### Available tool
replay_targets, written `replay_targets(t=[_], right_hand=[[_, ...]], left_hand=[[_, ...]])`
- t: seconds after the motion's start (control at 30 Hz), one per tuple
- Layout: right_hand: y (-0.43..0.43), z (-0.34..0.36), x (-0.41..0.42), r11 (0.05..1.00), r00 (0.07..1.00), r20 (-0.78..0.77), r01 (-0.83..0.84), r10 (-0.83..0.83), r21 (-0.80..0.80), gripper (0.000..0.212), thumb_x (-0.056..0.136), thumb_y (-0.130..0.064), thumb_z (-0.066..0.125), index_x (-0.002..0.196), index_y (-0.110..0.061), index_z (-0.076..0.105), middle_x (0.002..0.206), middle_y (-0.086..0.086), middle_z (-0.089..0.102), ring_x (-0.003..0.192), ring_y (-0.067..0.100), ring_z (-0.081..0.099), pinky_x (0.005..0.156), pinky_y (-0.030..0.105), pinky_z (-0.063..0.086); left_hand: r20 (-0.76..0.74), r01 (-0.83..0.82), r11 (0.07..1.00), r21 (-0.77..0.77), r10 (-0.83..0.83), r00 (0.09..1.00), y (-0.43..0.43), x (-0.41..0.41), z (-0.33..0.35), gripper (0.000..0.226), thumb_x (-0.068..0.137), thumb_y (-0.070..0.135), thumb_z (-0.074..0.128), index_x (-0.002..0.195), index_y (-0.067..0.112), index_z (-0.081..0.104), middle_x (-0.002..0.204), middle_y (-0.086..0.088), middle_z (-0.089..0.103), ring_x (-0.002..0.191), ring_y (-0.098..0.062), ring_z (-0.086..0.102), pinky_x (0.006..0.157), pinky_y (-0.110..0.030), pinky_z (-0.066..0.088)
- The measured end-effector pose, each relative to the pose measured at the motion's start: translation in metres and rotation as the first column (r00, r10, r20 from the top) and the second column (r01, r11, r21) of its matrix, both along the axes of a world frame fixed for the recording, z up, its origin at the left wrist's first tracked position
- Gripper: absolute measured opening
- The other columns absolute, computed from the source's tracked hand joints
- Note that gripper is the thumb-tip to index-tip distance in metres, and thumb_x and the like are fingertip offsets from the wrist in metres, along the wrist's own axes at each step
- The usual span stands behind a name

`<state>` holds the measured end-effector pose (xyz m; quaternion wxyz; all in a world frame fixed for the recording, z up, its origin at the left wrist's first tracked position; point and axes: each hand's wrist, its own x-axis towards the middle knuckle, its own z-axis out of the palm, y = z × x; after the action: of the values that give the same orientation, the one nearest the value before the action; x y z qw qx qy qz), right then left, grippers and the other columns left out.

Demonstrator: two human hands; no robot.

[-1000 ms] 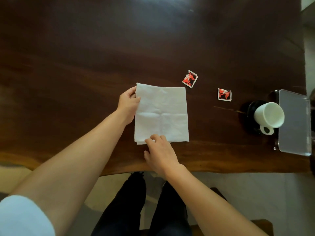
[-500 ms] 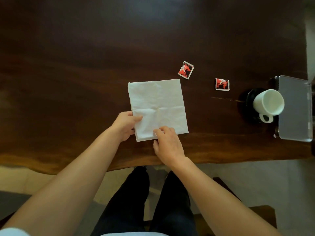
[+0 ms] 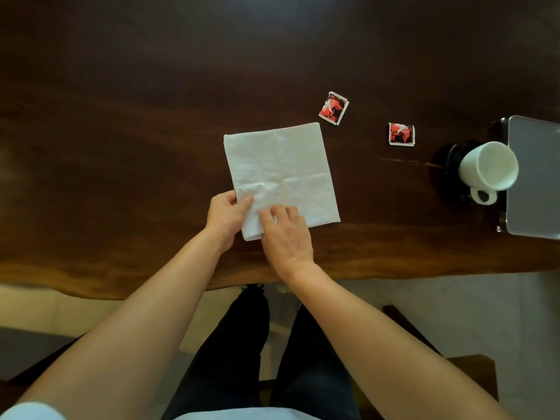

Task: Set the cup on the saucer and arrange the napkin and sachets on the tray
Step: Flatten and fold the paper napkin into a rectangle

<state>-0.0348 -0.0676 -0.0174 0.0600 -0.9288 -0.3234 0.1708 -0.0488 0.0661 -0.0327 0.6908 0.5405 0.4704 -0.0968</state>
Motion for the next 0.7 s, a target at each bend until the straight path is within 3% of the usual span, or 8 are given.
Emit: replay_targets(t=[0.3,0.47,0.7], right_hand=[[-0.065,-0.002,0.05,0.994,0.983,0.18,-0.018,0.038,-0.109,0.038,0.063,0.015,0.065,0.097,-0.003,0.066,0.086,0.016,0.062,0.073,0.034,0.055,0.056,0.039,0.046],[-0.11,-0.006,0.064,0.999,0.981,0.195,0.031,-0.023,-0.042,0.027,0.075,0.011,0.069,0.097,-0.004,0.064,0.088,0.012,0.058,0.073,0.028,0.051,0.048,0.034,0.048],[-0.117,-0.011,0.059,1.0,0.991,0.135,0.007,-0.009,0.009,0.029,0.076,0.013,0.068,0.098,-0.006,0.066,0.093,0.011,0.057,0.076,0.026,0.051,0.043,0.029,0.043]], left_hand=[[0.009,-0.006,0.997,0.076,0.006,1.0,-0.006,-0.002,-0.001,0.011,0.099,0.016,0.061,0.095,0.023,0.069,0.104,-0.003,0.074,0.098,-0.024,0.073,0.09,-0.047,0.06],[0.031,0.001,0.996,0.086,-0.004,1.0,-0.008,-0.005,-0.004,0.011,0.1,0.017,0.06,0.104,0.02,0.069,0.105,-0.002,0.075,0.099,-0.023,0.073,0.091,-0.046,0.059],[0.037,-0.021,0.997,0.078,0.018,0.999,-0.009,-0.008,0.001,0.02,0.099,0.017,0.061,0.118,0.012,0.068,0.112,-0.004,0.073,0.101,-0.023,0.072,0.089,-0.044,0.06]])
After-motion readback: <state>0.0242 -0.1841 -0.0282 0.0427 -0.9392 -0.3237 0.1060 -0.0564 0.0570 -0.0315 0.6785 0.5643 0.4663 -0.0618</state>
